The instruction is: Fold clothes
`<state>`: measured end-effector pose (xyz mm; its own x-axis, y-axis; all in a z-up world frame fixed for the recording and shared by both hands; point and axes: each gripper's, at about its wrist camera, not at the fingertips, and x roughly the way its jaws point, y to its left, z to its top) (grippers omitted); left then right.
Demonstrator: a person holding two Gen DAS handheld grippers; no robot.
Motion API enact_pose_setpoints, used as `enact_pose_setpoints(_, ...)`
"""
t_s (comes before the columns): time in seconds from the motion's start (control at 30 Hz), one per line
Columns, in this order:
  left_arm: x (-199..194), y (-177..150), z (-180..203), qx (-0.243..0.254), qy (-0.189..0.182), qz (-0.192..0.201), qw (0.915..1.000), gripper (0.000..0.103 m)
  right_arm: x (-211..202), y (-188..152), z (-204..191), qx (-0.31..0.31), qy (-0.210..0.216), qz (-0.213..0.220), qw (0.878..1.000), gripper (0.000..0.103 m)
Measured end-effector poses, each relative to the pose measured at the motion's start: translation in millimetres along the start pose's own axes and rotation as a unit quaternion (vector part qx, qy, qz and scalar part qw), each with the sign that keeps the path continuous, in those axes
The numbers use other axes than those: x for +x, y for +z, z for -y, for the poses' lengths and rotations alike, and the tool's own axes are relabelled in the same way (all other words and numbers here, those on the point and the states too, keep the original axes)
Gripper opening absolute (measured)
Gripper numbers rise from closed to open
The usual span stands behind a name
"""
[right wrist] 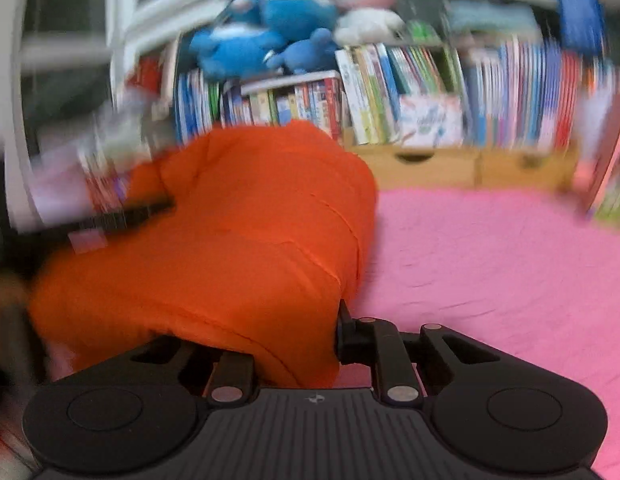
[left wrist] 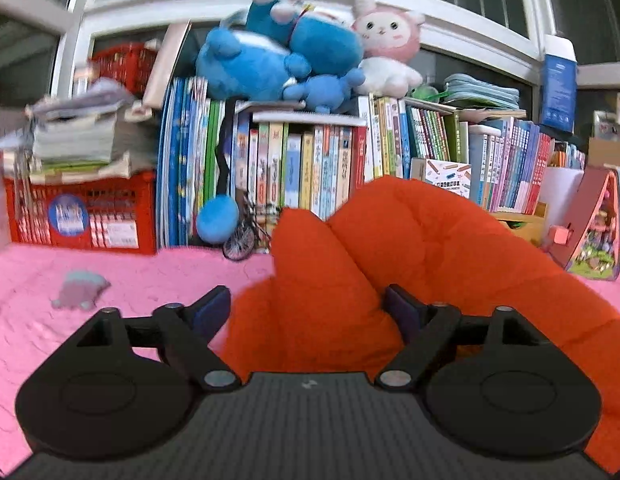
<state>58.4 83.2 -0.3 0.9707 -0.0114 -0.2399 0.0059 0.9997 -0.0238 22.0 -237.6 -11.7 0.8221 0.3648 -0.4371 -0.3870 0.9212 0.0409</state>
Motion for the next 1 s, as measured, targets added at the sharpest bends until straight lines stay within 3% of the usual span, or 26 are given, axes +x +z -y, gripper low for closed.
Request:
enact_pose_setpoints(0.1, 10.1, 2.3, -1.9, -0.002, 0.006, 0.004, 1.0000, 0.091, 3.9, -9.6, -21.4, -0.077, -0.040, 0.003, 0.996, 0.021)
enact_pose_setpoints(0.23, 23.2, 9.3, -6.6, 0.024, 0.058, 0.016, 0.9979, 0.091, 9.0, -20.2, -49.6, -0.170, -0.087, 0.010, 0.981, 0.023)
enact_pose_setpoints(0.3, 33.8, 8.2, -14.6, 0.028, 0.074, 0.001, 0.9969, 0.091, 12.4, -21.2, -60.4, -0.196, -0.099, 0.014, 0.975, 0.023)
enact_pose_setpoints(0.53, 64.3, -6.8, -29.8, -0.004, 0.042, -0.102, 0.9939, 0.090, 17.7, -26.4, -61.5, -0.189, -0.100, 0.006, 0.977, 0.024)
enact_pose_setpoints(0.7, 51.4, 0.3, -26.6, 0.008, 0.051, -0.101, 0.9936, 0.088, 18.4, -17.1, -23.8, -0.088, -0.068, -0.020, 0.994, 0.030)
enact_pose_setpoints(0.77, 31.3, 11.0, -29.7, -0.007, 0.060, -0.077, 0.9952, 0.083, 16.7, -18.4, -19.8, -0.084, -0.064, -0.019, 0.994, 0.030)
enact_pose_setpoints(0.87, -8.0, 35.2, -27.1, -0.021, 0.084, -0.012, 0.9961, 0.081, 13.9, -22.7, -21.5, -0.090, -0.062, -0.016, 0.994, 0.028)
enact_pose_setpoints(1.0, -40.2, 62.5, 15.5, 0.038, 0.065, 0.069, 0.9948, 0.081, 12.8, -25.6, -25.0, -0.093, -0.068, -0.012, 0.993, 0.028)
